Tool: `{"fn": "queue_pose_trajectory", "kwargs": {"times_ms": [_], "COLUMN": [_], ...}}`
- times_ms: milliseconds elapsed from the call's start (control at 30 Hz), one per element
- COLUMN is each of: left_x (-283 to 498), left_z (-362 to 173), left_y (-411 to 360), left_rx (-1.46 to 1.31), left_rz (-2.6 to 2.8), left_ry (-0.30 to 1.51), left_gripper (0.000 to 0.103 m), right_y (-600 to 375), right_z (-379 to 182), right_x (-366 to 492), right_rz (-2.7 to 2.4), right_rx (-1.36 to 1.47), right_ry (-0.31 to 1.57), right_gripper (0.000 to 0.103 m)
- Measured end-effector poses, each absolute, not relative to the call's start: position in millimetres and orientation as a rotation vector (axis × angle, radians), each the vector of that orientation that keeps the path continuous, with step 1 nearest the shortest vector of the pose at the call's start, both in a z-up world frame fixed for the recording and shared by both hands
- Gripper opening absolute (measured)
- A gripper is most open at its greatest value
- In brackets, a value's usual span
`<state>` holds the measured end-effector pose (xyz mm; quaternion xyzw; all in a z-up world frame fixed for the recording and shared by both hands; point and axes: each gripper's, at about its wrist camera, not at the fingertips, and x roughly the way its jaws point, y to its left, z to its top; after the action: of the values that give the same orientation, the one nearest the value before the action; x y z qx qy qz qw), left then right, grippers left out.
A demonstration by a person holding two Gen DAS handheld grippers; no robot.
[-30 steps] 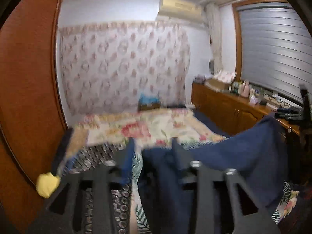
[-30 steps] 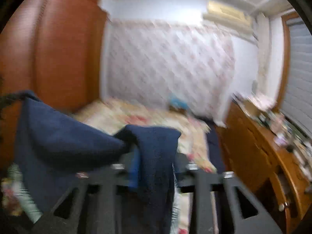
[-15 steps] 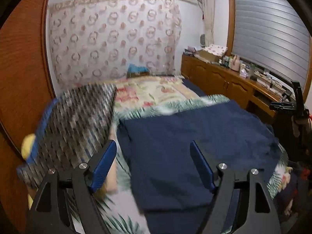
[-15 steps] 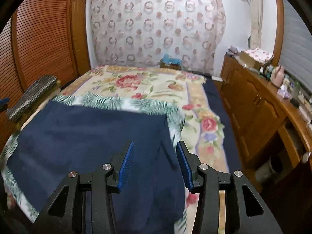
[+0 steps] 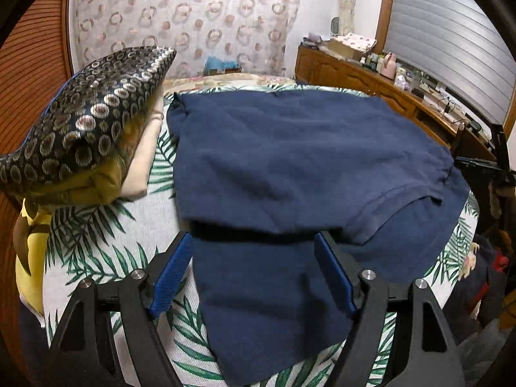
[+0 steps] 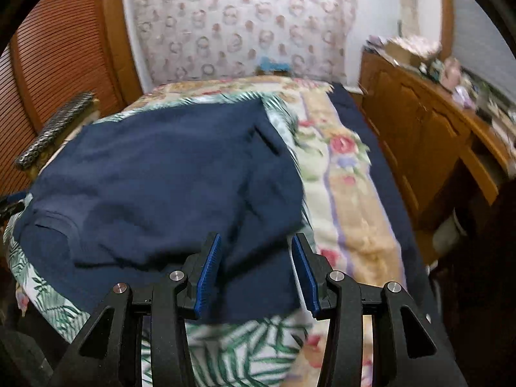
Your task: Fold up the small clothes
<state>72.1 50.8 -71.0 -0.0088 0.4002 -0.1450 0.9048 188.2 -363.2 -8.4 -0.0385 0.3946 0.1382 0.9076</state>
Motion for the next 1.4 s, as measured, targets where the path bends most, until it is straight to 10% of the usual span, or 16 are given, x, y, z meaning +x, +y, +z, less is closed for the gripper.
{"fn": "queue_pose_trajectory", "kwargs": {"times_ms": [133,300,767,1000,1200,1400], "left_x": [76,82,86,86,77,84], "left_z": [-79,-82,-85,-84,-64,-47], "left_y": [51,47,44,43,59,80], "left_rx": [-0.020,0.007,0.051,0.054,-0.018,-0.104], "left_rz": [-0.280,-0.255,-0.241,-0.243,-0.239,-0.229], "left_ry": [0.858,0.893,0.903,0.910,0.825,0.780], "left_gripper": [0.078,0.078,0.083,0.084,0.081,0.053], "right_y": [-369,-360,-375,-346,-315,-305], "right_z": [-10,-1,25,25,15,3], "right_x": [187,187,133,131,140,148], "right_rz": [0.275,0.281,0.231,0.226,0.297,0.338], "right_rx": [-0.065,-0.108,-0.128,-0.114,-0.089,-0.083], "right_ry": [0.839,0.835,0.786,0.693,0.686,0.711], "right_gripper": [0.046,0.006,0.005,0.052,0.053,0.053]}}
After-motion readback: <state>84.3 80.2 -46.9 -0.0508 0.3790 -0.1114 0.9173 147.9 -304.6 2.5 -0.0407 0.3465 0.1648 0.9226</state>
